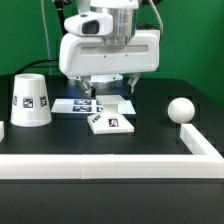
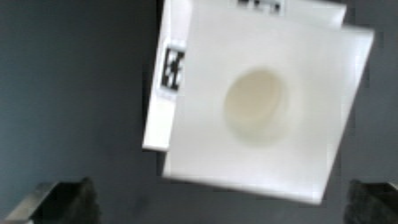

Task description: Assemble lamp

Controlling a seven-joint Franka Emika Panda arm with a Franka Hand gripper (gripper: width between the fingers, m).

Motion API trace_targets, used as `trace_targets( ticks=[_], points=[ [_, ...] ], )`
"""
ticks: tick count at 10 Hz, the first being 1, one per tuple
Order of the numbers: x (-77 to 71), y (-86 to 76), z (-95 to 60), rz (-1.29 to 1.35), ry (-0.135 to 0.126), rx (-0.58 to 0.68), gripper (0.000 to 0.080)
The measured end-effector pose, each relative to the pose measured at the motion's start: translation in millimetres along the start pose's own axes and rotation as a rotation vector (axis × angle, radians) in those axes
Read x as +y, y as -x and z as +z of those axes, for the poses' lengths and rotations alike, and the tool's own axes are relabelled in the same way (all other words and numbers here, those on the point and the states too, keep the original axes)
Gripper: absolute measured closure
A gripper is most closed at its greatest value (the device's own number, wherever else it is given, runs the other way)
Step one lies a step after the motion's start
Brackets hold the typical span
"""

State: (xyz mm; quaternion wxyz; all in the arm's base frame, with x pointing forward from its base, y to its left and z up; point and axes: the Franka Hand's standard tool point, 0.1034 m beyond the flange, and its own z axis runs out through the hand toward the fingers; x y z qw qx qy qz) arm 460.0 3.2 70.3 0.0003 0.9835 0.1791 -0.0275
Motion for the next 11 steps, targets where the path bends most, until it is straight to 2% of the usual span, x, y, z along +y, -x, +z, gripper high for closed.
trace_targets(
  ticks=[8, 11],
  points=[
    [-5.7, 11.4, 26.0, -0.006, -0.011, -0.017, 0.0100],
    [-6.8, 10.3, 26.3, -0.005, -0.011, -0.016, 0.0129]
  ],
)
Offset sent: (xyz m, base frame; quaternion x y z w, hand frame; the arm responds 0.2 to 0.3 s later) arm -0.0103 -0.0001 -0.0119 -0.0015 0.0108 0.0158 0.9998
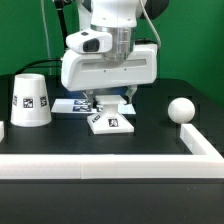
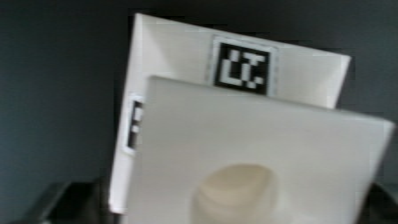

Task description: Assemble lamp

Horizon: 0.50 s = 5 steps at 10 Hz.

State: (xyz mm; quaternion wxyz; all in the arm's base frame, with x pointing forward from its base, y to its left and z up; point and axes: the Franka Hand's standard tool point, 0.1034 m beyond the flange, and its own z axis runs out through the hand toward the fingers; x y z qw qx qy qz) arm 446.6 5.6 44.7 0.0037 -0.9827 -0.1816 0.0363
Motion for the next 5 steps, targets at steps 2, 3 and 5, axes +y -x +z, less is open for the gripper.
trace_targets(
  ticks=[2, 3, 5],
  points=[
    [0.4, 0.0, 0.0, -0.001, 0.000, 0.000, 0.0265],
    [0.3, 0.0, 0.0, -0.002, 0.000, 0.000, 0.0265],
    [0.3, 0.0, 0.0, -0.002, 0.000, 0.000, 0.0265]
  ],
)
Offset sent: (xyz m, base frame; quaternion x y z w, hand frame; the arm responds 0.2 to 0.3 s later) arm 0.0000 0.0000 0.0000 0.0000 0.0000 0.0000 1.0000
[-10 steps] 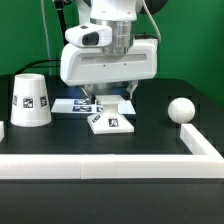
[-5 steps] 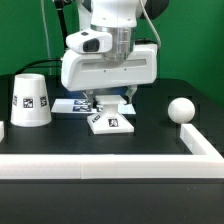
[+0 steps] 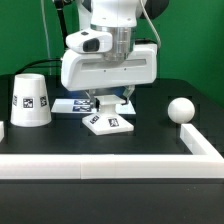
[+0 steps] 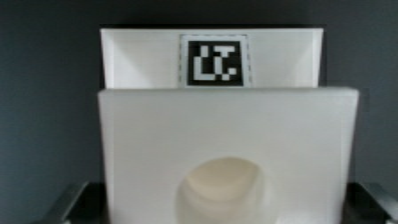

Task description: Assemble lamp

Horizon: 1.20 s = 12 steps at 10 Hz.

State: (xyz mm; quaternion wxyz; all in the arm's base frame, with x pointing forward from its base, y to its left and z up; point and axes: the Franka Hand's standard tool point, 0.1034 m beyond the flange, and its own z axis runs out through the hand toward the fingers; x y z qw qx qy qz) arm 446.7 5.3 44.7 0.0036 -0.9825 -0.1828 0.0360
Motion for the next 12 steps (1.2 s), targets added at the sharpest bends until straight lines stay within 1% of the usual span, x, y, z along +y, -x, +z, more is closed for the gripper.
trace_targets(
  ticks=[2, 3, 7, 8, 9, 10, 11, 12],
  points=[
    [-0.5, -1.1, 0.0, 0.000, 0.000, 0.000, 0.0264],
    [-2.6, -11.8, -0.7, 0.006, 0.002, 0.009, 0.0264],
    [-6.9, -63.5, -5.0, 0.021, 0.016, 0.061, 0.0263],
    [-11.6, -73.6, -5.7, 0.049, 0.018, 0.072, 0.0263],
    [-13.9, -83.5, -5.9, 0.097, 0.013, 0.083, 0.0263],
    [-16.6, -98.2, -6.9, 0.160, 0.010, 0.101, 0.0263],
    [-24.3, -114.7, -8.0, 0.209, 0.010, 0.123, 0.0263],
    [-27.1, -129.1, -9.1, 0.220, 0.007, 0.144, 0.0263]
  ],
)
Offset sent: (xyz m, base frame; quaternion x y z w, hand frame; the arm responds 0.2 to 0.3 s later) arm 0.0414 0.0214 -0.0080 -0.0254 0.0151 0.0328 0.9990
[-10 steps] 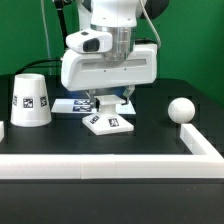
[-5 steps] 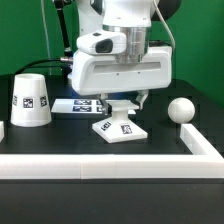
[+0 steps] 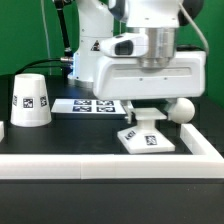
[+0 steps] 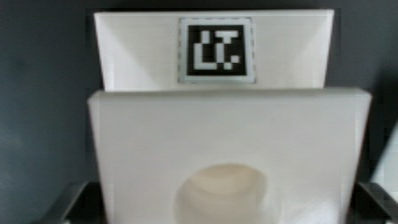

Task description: Assemble lamp

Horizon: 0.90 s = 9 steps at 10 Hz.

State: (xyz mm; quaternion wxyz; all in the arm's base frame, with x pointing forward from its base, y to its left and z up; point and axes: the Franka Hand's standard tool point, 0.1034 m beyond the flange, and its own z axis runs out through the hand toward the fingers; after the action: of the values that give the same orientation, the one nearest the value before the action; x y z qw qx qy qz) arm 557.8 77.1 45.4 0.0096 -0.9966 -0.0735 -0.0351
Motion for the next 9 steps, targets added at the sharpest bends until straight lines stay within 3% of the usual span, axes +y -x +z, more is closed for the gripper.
trace_targets(
  ticks=[4, 7, 9],
  points=[
    [-6.8, -42.3, 2.4, 0.019, -0.007, 0.056, 0.0263],
    [-11.6, -60.5, 3.5, 0.038, -0.011, 0.077, 0.0263],
    [-12.5, -61.5, 3.8, 0.038, -0.011, 0.078, 0.0263]
  ],
)
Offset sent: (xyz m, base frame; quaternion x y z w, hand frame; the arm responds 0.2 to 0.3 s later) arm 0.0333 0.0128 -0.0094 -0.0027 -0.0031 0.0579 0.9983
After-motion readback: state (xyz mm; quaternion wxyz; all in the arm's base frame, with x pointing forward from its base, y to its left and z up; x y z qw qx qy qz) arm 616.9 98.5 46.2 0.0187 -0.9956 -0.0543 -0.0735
